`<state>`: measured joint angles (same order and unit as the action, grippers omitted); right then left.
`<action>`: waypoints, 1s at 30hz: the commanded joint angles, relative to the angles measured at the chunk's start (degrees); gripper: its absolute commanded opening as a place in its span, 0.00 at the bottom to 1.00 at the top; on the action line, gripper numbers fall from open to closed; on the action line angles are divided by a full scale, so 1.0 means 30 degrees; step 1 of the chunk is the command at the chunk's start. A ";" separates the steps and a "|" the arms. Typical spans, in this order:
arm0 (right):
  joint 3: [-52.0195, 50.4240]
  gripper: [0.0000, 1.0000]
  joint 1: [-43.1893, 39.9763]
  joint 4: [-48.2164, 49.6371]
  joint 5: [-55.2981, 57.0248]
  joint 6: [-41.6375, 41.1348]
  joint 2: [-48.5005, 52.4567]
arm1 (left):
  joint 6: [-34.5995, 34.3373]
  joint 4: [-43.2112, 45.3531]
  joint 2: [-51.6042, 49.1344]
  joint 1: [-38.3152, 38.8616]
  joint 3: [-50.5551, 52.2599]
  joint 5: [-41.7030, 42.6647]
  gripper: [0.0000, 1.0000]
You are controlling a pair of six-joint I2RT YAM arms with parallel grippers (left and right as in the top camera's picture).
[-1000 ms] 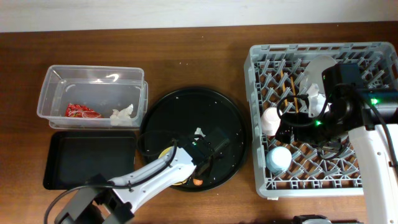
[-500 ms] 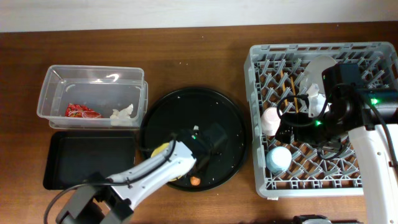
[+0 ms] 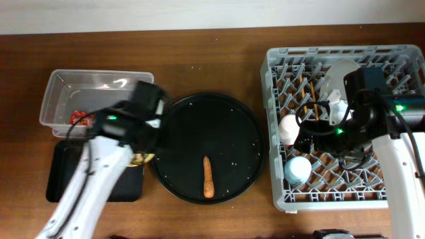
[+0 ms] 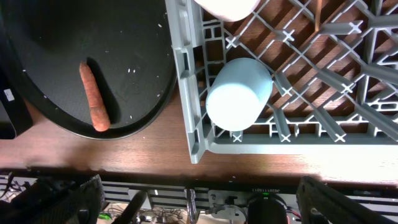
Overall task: Sort waste into correct bins and load items into the dishwasher rack
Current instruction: 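Carry the yellow bowl over the black tray and tip out its contents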
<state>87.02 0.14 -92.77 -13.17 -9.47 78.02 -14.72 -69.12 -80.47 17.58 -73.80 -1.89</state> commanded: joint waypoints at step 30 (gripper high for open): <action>-0.0051 0.98 -0.0051 0.0007 -0.0095 -0.0160 0.0036 | 1.2087 0.3767 0.0794 -2.6097 0.9449 2.7889 0.00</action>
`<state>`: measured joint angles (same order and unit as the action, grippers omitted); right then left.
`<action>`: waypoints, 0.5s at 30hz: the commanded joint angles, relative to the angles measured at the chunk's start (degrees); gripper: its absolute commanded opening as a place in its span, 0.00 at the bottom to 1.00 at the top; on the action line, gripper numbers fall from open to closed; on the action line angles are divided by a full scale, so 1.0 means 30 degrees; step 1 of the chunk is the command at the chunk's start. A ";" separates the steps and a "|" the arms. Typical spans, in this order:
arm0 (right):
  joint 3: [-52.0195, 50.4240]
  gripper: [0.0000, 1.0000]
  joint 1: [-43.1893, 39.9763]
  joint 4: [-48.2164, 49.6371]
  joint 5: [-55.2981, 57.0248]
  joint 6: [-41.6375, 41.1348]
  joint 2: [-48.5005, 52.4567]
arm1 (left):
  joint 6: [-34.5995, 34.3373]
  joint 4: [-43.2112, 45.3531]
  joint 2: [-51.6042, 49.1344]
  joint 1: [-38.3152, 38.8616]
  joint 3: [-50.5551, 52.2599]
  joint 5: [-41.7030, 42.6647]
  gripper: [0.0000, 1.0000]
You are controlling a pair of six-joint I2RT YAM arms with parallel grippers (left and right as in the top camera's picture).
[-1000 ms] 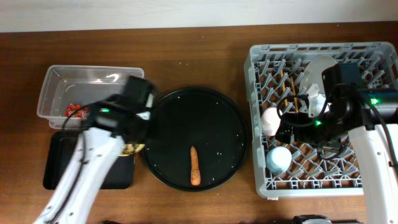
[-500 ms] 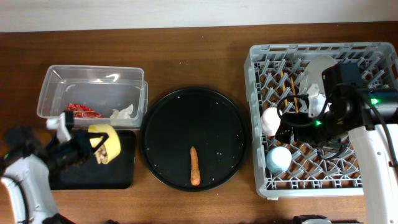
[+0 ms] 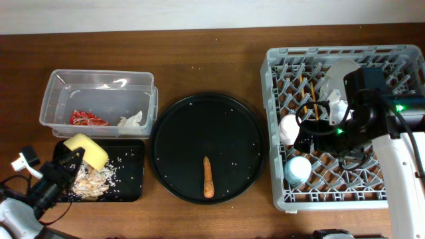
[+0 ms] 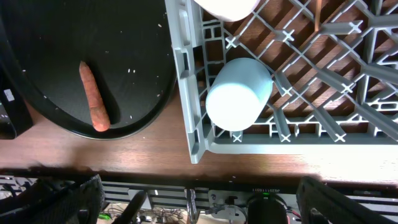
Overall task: Sort waste into correct bins and load items into the dishwasher rack
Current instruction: 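Carry the yellow bowl over the black tray and tip out its contents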
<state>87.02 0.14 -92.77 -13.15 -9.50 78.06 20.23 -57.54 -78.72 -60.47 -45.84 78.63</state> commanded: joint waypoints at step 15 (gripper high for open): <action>-0.0051 0.98 -0.0051 0.0007 -0.0102 -0.0153 0.0022 | 0.0066 -0.1202 0.0197 0.0124 0.0146 0.1341 0.00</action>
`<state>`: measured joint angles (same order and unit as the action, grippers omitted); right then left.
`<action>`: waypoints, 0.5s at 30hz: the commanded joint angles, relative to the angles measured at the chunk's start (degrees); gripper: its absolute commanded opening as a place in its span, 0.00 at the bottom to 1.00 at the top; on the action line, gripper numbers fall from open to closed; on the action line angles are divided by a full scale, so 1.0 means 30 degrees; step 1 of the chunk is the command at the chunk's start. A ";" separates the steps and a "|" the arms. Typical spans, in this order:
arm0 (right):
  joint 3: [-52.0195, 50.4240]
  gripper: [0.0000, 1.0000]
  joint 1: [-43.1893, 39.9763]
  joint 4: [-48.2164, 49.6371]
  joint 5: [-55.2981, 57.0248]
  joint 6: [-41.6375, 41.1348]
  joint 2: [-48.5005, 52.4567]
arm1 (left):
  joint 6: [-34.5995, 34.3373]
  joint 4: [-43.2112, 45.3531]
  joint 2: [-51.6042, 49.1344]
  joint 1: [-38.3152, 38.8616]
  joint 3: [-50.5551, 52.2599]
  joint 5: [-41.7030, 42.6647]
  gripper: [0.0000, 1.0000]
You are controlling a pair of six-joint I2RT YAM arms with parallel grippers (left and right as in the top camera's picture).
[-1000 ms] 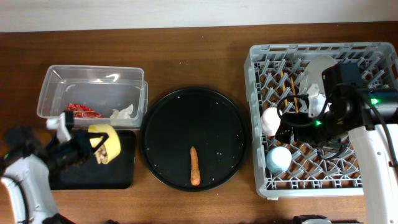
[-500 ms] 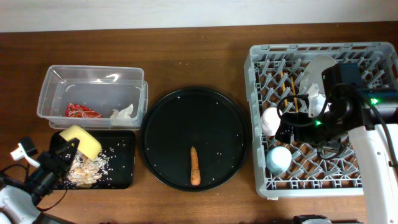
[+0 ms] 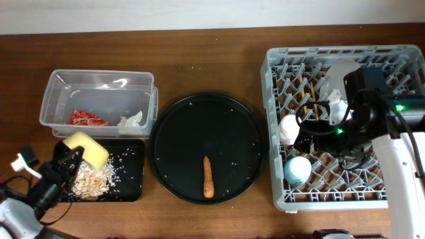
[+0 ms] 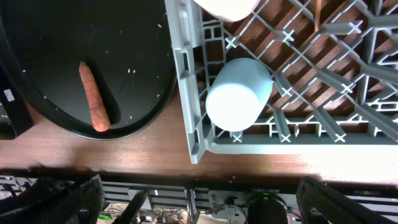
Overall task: Sort waste into correct bins and load items into the dishwasher rack
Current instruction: 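Carry the yellow bowl over the black tray and tip out its contents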
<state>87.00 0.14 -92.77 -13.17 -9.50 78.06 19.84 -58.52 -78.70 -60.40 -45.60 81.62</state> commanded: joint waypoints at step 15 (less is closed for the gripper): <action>-0.0044 0.98 -0.0051 0.0007 -0.0095 -0.0153 0.0022 | 0.0976 -0.0663 0.0168 0.0131 0.0066 0.1472 0.00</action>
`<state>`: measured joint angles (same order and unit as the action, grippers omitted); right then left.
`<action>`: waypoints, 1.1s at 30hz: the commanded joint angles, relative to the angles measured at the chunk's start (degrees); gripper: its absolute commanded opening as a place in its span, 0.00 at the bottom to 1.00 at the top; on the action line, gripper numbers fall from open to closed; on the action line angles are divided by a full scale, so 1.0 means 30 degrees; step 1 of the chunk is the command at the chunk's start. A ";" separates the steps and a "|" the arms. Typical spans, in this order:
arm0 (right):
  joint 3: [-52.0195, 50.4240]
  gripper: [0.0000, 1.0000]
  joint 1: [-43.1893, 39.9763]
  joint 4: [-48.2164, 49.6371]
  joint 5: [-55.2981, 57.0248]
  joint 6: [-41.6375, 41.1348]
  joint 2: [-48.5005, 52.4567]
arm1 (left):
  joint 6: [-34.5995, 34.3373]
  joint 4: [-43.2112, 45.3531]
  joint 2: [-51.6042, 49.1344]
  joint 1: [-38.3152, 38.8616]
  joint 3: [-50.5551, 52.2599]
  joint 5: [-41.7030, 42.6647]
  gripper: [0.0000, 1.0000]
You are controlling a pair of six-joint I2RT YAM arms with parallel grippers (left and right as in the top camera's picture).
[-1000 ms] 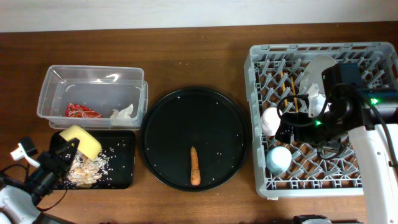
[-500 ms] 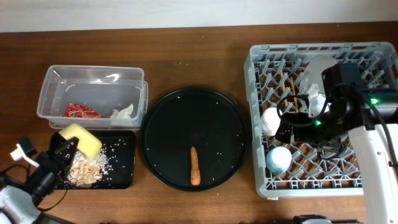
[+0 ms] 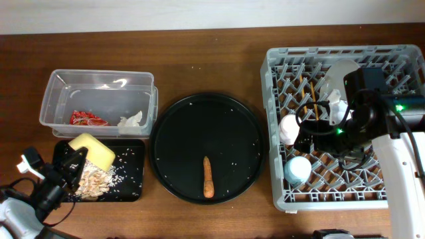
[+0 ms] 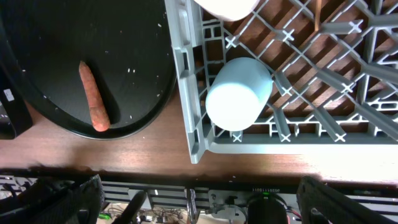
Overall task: Sort waste into correct bins and load items into the dishwasher rack
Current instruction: 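Carry the yellow bowl over the black tray and tip out its contents, then set the empty yellow bowl back on the round tray with left gripper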
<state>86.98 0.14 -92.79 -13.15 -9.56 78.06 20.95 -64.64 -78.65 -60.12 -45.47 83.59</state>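
Note:
An orange carrot [image 3: 207, 177] [image 4: 94, 96] lies on the round black plate [image 3: 192, 119]. The grey dishwasher rack [image 3: 275, 199] holds a pale blue cup [image 3: 297, 170] [image 4: 238, 93] and a white cup [image 3: 288, 128]. My right gripper [image 4: 202, 202] hangs over the rack's front left corner, open and holding nothing. My left gripper [image 3: 70, 169] sits at the left end of the black tray [image 3: 129, 189], open, beside a yellow sponge [image 3: 93, 150] and a heap of food scraps [image 3: 93, 182].
A clear plastic bin [image 3: 50, 99] behind the tray holds a red wrapper [image 3: 86, 119] and a white tissue [image 3: 131, 120]. Brown sticks [image 3: 312, 93] and a white dish [image 3: 340, 72] stand in the rack's back half. The table's front edge runs just below the rack.
My left gripper has shifted a little at the tray's left end. The yellow sponge lies slightly further right. The right arm, carrot and cups are unchanged.
At first my left arm reached over the black tray and the clear bin, hiding the tray. A second later it was back at the table's lower left corner, with sponge and scraps showing on the tray. It has stayed there since. The right gripper stayed open over the rack.

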 commanded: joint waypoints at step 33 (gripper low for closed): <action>-0.0036 0.98 -0.0051 0.0015 -0.0102 -0.0131 0.0022 | -1.4812 1.5548 -0.4430 3.2567 -0.8000 -3.0301 0.00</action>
<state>86.87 0.14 -92.79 -13.15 -10.11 78.06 -25.69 -19.68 -86.32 34.65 -68.82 1.32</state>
